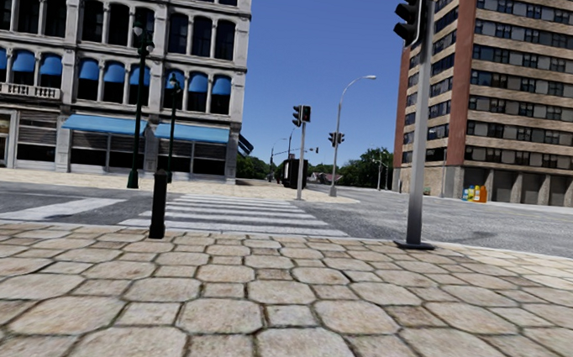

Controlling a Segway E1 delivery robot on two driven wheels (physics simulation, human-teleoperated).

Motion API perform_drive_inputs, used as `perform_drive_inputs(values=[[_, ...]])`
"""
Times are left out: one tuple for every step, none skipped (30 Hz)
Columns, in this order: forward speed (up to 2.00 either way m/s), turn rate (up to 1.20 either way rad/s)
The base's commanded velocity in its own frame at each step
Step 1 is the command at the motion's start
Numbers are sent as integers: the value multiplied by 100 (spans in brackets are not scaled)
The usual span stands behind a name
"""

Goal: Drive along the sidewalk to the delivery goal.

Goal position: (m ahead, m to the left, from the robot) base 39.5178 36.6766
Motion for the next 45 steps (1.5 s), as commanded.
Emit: perform_drive_inputs(values=[[200,0],[200,0],[200,0],[200,0],[200,0],[200,0],[200,3],[200,11],[200,25],[200,25],[200,38],[200,41],[200,42],[200,42],[200,42],[200,42],[200,42],[200,42],[200,42],[200,42],[200,42],[200,42],[200,0],[200,0],[200,0],[200,0],[200,0],[200,0],[200,0],[200,0],[200,0],[200,0],[200,0],[200,0],[200,0],[200,0],[200,0],[200,0],[200,0],[200,0],[200,0],[200,0],[200,0],[200,1],[200,16]])
